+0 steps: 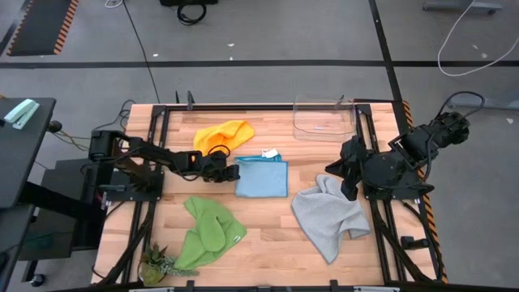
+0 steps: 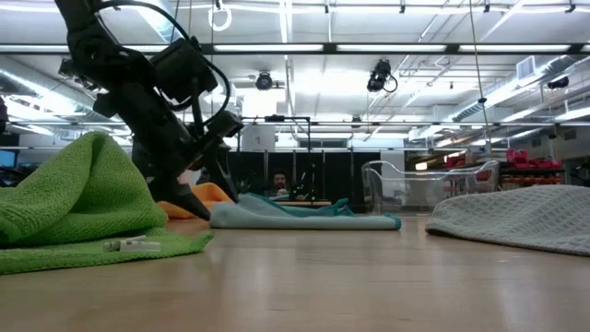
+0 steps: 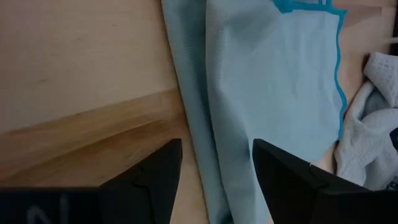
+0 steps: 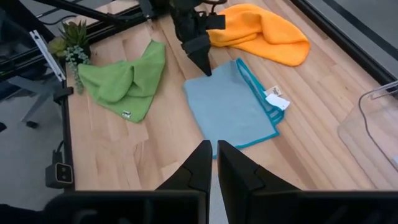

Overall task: Fold microfiber towels
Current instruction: Put the blue microfiber cloth into the transparent bin

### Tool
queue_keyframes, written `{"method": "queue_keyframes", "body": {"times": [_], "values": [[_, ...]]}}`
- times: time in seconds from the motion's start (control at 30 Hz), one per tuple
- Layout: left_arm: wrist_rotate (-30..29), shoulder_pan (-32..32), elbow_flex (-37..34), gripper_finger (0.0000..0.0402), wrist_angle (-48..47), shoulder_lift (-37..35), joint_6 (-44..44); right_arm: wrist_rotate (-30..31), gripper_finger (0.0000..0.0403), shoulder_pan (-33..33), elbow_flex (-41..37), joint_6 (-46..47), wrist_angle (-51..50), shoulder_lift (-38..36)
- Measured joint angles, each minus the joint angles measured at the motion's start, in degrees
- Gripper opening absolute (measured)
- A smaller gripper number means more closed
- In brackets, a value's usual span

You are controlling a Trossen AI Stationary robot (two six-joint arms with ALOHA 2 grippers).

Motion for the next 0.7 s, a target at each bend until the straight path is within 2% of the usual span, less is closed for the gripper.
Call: {"method": "queue_keyframes", "body": {"times": [0.37, 0.7], "values": [[-0.3, 0.5, 1.4, 0.0204, -0.9, 0.7, -0.1, 2.3, 0.0031, 0.5, 0.0, -0.1, 0.0, 0.0], [1.6, 0.7, 9.0, 0.0205, -2.3, 9.2, 2.9, 2.6, 0.0031, 0.9, 0.0, 2.7, 0.0, 0.0]]}}
